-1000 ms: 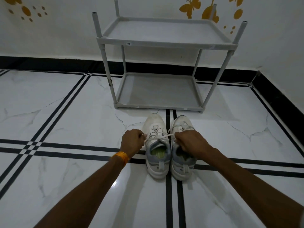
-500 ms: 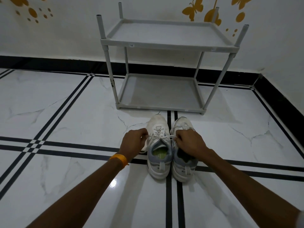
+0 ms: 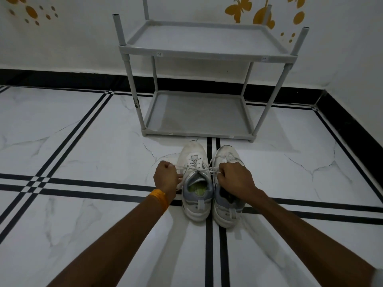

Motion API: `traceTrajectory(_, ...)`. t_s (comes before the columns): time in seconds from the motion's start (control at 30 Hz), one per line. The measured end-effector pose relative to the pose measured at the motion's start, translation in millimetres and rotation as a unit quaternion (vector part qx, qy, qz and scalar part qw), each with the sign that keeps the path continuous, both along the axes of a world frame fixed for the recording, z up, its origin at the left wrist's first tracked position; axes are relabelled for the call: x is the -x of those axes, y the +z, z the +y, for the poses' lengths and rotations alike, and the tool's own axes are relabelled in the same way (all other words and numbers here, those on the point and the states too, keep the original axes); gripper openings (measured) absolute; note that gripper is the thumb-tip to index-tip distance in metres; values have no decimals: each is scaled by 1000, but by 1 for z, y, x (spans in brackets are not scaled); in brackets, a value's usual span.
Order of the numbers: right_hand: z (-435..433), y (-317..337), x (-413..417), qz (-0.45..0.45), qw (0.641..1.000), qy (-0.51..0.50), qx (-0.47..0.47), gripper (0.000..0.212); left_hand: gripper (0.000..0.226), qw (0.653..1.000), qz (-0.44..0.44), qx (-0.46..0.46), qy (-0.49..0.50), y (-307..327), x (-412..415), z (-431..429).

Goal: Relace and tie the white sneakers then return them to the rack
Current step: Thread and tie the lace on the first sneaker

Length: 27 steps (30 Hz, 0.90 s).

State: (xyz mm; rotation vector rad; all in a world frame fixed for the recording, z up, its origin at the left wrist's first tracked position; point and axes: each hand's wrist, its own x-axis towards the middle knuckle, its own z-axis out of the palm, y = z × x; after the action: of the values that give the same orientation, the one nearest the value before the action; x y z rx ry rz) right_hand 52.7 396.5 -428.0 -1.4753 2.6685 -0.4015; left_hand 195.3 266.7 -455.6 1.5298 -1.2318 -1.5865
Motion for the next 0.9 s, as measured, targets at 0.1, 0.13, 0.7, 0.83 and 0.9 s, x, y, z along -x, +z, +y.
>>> traceTrajectory(0.1, 0, -2, 1, -1, 1000, -18, -18, 24, 24, 947, 127, -292, 43, 9, -10, -11)
traceTrajectory(0.13, 0, -3, 1, -7, 999, -28, -29, 23, 21, 942, 116, -316, 1, 11, -18, -16)
traceTrajectory(0.7, 10, -4, -5, 101, 992, 64, -49, 43, 44, 884, 177, -420, 102, 18, -27, -20)
traceTrajectory(0.83, 8, -10, -1, 107, 991, 69, -42, 43, 43, 882, 193, -416, 108, 16, -30, -19)
traceTrajectory(0.9, 7, -7, -3, 114, 991, 62, -39, 42, 42, 882, 203, -409, 118, 11, -30, -18)
